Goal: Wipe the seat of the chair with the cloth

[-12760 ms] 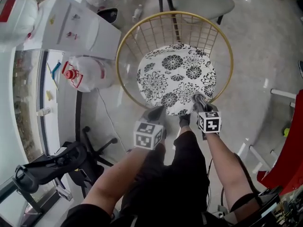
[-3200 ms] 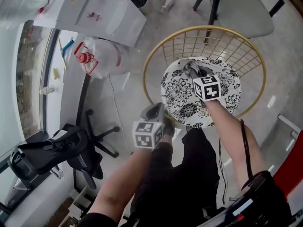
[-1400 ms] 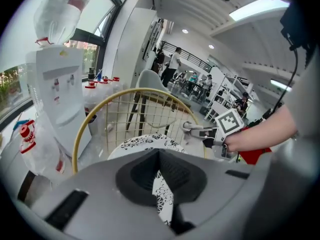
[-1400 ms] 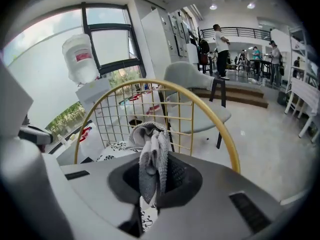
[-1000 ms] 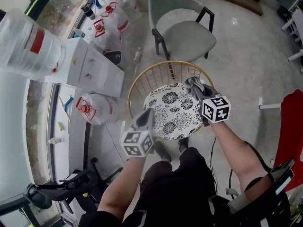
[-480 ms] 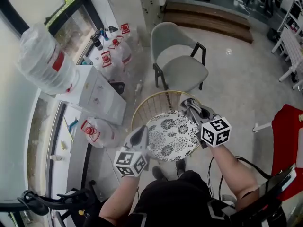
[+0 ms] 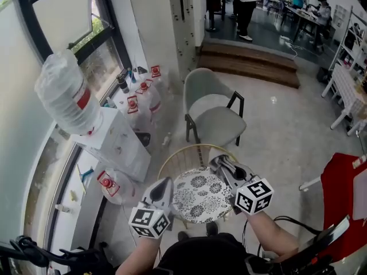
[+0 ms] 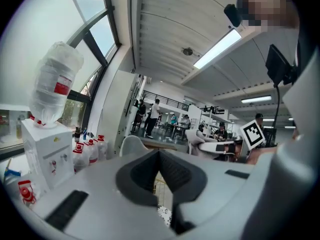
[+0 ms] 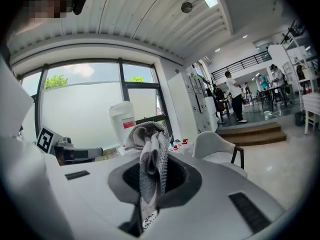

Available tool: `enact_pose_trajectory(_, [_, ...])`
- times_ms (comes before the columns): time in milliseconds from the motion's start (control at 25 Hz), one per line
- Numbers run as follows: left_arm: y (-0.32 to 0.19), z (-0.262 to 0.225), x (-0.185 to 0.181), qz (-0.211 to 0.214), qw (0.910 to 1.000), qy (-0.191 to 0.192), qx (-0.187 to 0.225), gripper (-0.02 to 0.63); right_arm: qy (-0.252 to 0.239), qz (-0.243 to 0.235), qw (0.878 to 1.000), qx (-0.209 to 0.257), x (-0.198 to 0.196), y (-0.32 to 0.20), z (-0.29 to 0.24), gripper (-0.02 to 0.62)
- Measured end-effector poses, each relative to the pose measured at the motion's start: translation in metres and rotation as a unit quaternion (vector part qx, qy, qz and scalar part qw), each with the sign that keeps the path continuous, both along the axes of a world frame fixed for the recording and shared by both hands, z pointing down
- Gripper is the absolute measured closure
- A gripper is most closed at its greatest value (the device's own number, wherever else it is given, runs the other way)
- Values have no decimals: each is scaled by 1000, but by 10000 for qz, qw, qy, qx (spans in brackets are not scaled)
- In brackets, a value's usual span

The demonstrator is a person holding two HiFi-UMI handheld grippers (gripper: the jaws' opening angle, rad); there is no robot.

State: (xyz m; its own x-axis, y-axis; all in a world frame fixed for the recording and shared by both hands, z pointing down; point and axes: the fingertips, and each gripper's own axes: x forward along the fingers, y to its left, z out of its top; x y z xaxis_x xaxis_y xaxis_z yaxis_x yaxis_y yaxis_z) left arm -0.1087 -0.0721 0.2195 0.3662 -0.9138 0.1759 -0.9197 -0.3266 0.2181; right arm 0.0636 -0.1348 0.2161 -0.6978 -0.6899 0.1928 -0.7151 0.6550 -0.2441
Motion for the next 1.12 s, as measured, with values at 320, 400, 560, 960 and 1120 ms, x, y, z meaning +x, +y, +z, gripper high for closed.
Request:
enact_pose_trajectory(320, [14,-26,-3,-58,9995,-34,298,600,57,-50,9993,375,-5,22,-37,574])
enact_pose_trajectory(400, [16,-32,-3,-72,9993,-20,369,600,19,-99,9991,408,-6,26,-44,574])
enact_pose_trajectory(560, [19,-43,-1,-61,9986,-43,520,599,-27,-71,9989,467,-6,30,-54,574])
enact_pose_trajectory(960, [28,-59,-2,-19,9973,-12,730,600,45,-21,9985,538,-5,32,-59,574])
enact_pose_trajectory(1120, [31,-61,-2,-45,9972,-54,745,600,55,15,9987,499,0,33,-59,574])
